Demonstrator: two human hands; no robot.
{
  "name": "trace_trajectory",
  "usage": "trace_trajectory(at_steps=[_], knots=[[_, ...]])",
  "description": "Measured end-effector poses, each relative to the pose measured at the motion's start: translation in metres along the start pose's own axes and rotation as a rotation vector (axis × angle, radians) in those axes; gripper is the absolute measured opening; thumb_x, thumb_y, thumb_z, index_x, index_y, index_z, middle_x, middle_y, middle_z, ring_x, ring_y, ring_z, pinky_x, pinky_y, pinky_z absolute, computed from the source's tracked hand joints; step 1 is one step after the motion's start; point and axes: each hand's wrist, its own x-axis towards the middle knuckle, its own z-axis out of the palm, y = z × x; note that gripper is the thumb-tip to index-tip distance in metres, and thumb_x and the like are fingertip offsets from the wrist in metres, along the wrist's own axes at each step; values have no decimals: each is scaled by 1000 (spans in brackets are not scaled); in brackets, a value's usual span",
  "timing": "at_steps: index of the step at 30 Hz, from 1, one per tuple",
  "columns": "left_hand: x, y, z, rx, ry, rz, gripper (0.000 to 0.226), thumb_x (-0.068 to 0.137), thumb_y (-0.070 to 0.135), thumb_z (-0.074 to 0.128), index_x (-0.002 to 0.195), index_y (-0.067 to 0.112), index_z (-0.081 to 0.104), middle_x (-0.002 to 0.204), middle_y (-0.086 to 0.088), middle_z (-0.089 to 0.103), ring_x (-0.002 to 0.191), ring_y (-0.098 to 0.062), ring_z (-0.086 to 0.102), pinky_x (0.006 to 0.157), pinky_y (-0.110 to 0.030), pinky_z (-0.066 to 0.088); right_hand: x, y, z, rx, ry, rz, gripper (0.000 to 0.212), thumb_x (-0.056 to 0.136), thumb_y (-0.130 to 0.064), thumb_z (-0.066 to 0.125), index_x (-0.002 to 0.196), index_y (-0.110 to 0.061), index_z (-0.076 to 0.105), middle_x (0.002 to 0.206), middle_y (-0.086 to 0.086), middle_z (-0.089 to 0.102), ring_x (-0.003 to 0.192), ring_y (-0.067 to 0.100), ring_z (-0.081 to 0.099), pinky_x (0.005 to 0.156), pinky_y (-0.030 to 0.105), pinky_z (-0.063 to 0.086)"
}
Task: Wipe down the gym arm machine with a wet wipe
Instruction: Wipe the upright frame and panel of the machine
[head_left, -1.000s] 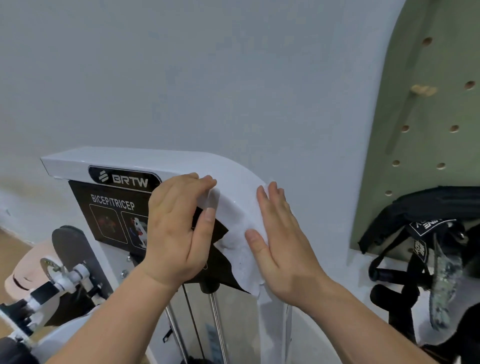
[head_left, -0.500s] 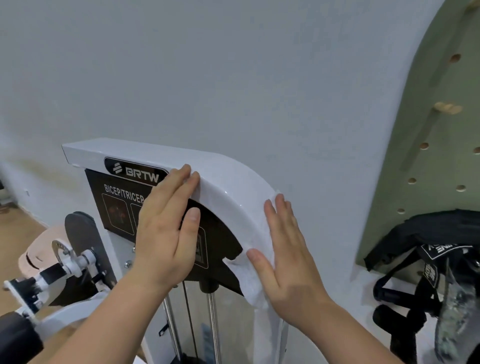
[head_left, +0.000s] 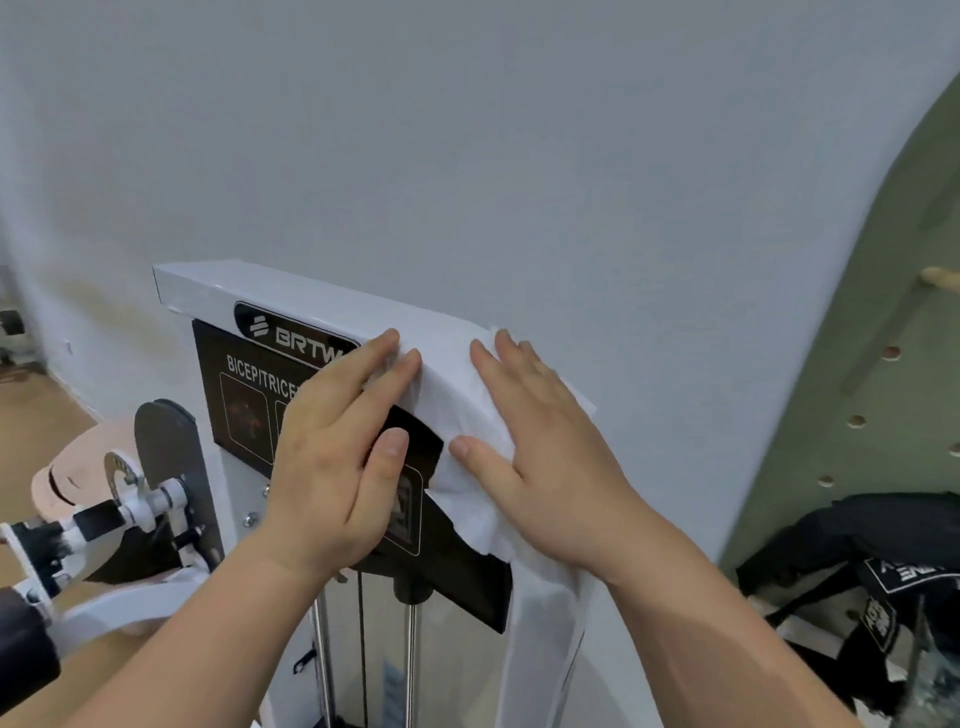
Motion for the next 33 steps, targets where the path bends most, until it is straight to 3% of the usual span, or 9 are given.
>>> trace_trajectory(at_steps=[6, 10, 14, 20, 26, 30, 33], knots=[[5, -40, 1, 73, 45, -26, 59, 102, 44, 34, 134, 3, 61, 141, -21, 54, 126, -40, 52, 104, -54, 38, -48, 5, 21, 53, 106, 160, 71, 103, -57, 41, 154, -54, -7, 159, -39, -25, 148, -12, -22, 123, 20, -5], [12, -68, -2, 24, 71, -5, 61, 99, 45, 36, 130, 0, 64, 136, -23, 56, 121, -42, 54, 101, -54, 37, -12, -15, 3, -87, 5, 214, 77, 95, -69, 34, 158, -48, -5, 164, -29, -21, 147, -13, -21, 124, 18, -4], [13, -99, -7, 12, 105, -62, 61, 98, 44, 37, 131, 0, 64, 134, -22, 58, 122, -42, 55, 101, -53, 36, 45, -47, -8, -274, -104, 202, 77, 99, -60, 43, 163, -37, 6, 171, -16, -4, 155, -2, -6, 121, 15, -1], [6, -126, -13, -59, 29, -5, 56, 95, 38, 40, 137, 6, 60, 142, -18, 55, 128, -42, 52, 96, -67, 37, 112, -90, 8, -550, -231, 168, 77, 101, -64, 40, 164, -28, 12, 173, -4, 8, 157, 12, 12, 125, 33, 20], [2, -141, -12, -125, 20, 55, 55, 93, 37, 44, 136, 7, 60, 146, -16, 52, 133, -39, 51, 97, -69, 36, 82, -96, 12, -627, -133, 283, 73, 98, -68, 31, 162, -40, 9, 172, -14, 5, 157, 6, 10, 121, 28, 21], [2, -150, -15, -128, 36, 2, 55, 88, 37, 49, 134, 10, 63, 144, -20, 53, 130, -43, 50, 99, -69, 34, 46, -89, 15, -602, 0, 406, 80, 89, -80, 19, 160, -44, 18, 170, -17, 12, 155, 4, 16, 115, 22, 25], [7, -164, -21, -134, 41, -14, 55, 92, 40, 47, 132, 8, 65, 140, -23, 55, 125, -46, 53, 96, -69, 36, 53, -91, 17, -643, -3, 402, 83, 85, -78, 12, 160, -42, 22, 170, -13, 20, 154, 10, 26, 115, 29, 32]])
